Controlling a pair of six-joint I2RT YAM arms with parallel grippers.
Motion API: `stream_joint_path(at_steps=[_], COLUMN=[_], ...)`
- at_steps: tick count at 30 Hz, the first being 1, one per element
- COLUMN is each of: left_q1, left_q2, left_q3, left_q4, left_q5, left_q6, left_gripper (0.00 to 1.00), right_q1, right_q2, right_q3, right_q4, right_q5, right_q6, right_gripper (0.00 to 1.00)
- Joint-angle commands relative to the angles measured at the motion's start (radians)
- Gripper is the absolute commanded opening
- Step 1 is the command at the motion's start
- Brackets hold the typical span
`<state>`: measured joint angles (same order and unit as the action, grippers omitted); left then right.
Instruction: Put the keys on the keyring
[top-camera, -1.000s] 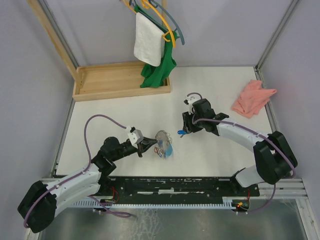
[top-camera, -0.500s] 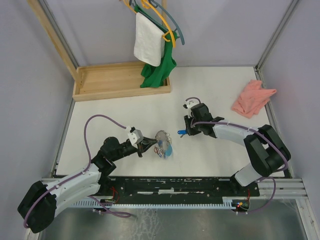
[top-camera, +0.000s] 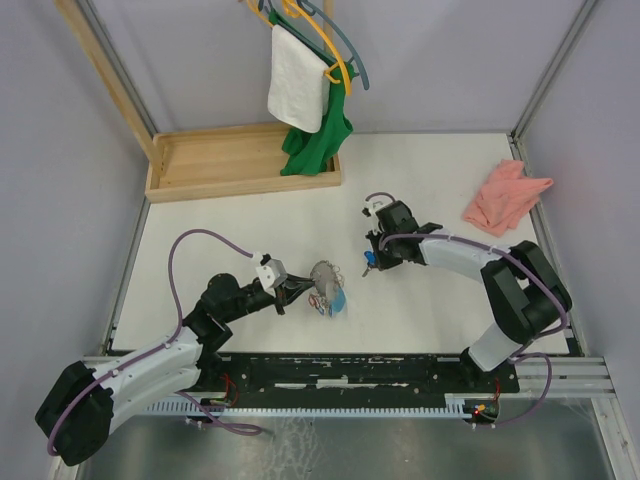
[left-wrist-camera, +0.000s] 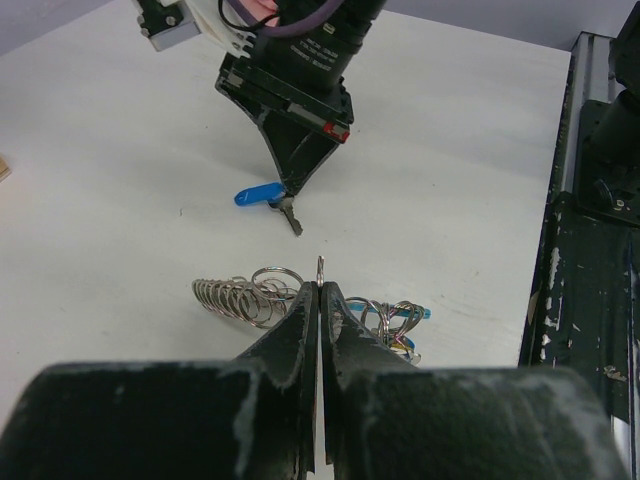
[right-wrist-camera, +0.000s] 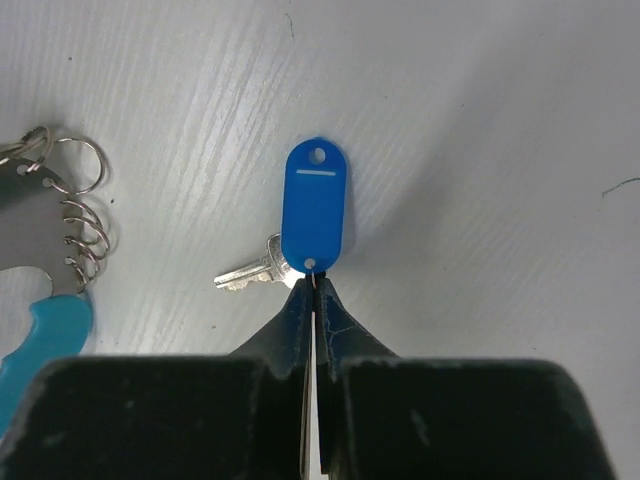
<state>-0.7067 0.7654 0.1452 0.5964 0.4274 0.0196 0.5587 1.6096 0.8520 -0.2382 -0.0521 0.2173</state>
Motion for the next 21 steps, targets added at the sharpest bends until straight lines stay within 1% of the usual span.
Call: stream_joint_path(at_steps=[1,3,6,13,15,17,21], left_q1=[0.001,0.001,0.001,0.002,0.001,0.001,0.002], left_q2=[-0.004,-0.005,-0.009,-0.004,-0.004,-0.006,-0.009], left_q3=[0.048,0.048,0.048,0.050,0.050,0.050,0.050], left_q4=[0.055,0.053,0.049,0.046,0.044,0.044,0.045], left_q5=[0.024,0.023,0.023,0.028,0.027,0.026,0.024], left_q6=[0.029,0.029,0.031,0.032,0.033,0.033,0.033], left_gripper=[0.03,0.03,0.03,0.03,0.03,0.03,0.03], right_q1=[-0.001,0.001,0.002,0.016,0.022,0.025,0.026], right_q2=[0.062,0.105,0.163,0.237,0.237,0.218,0.107], right_q3=[0.179,0.228,0.278,0.323,0.329,0.316,0.245], right_q4=[-0.253,-0.346,-0.433,-0.483,-0.480,-0.461,-0.362], right_q5=[-0.013,-0.012,-0.013,0.017,0.014,0.014,0.025], right_q6=[-0.020,-0.019,-0.015,-0.013,-0.024,-0.027,-0.014], right_gripper=[0.01,0.00,0.00,0.01,0.06,0.14,0.24])
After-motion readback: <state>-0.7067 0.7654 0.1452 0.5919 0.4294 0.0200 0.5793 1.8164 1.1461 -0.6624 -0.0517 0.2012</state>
